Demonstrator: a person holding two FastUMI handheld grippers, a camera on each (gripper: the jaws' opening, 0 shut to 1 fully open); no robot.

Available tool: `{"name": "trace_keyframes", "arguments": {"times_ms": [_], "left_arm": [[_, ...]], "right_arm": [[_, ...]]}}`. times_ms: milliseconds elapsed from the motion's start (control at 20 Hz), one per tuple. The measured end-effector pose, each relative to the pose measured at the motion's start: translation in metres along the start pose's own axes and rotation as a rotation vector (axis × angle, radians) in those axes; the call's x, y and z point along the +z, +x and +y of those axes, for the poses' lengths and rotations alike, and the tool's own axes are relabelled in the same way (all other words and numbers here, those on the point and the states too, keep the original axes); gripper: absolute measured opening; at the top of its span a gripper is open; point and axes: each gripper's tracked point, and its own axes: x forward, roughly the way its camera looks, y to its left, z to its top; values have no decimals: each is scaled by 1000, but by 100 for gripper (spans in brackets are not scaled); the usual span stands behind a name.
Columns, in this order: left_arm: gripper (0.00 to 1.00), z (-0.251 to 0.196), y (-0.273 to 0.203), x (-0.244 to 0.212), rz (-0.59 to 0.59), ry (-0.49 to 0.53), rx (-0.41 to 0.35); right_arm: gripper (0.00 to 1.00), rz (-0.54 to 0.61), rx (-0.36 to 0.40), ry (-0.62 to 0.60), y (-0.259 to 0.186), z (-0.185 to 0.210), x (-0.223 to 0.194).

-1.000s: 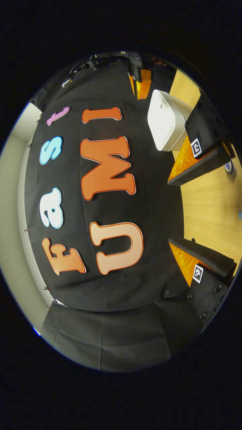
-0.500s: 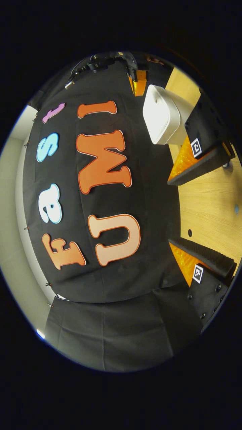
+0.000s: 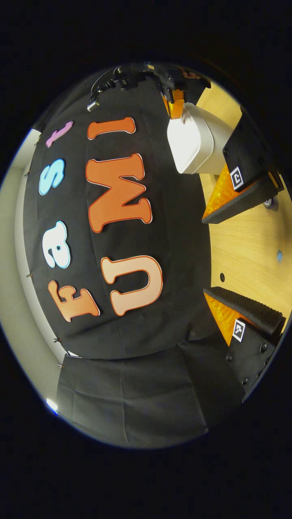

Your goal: Press the lid of the desktop garbage bin to open it, pick up the crumpled paper on the desktop and throw it into the bin, then pick up the pop can on the desktop and drop it into the bin, and finally close the garbage bin lid.

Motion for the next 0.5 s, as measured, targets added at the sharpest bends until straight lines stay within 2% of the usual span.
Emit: {"name": "trace_keyframes", "arguments": {"times_ms": [250,500], "left_arm": [[99,-2,-12,-7,6,3,49],[99,0,-11,-10,19,-18,56]], "right_arm": [[3,25,54,-29,7,5,-8],[3,24,62,-54,11,10,-6]]}}
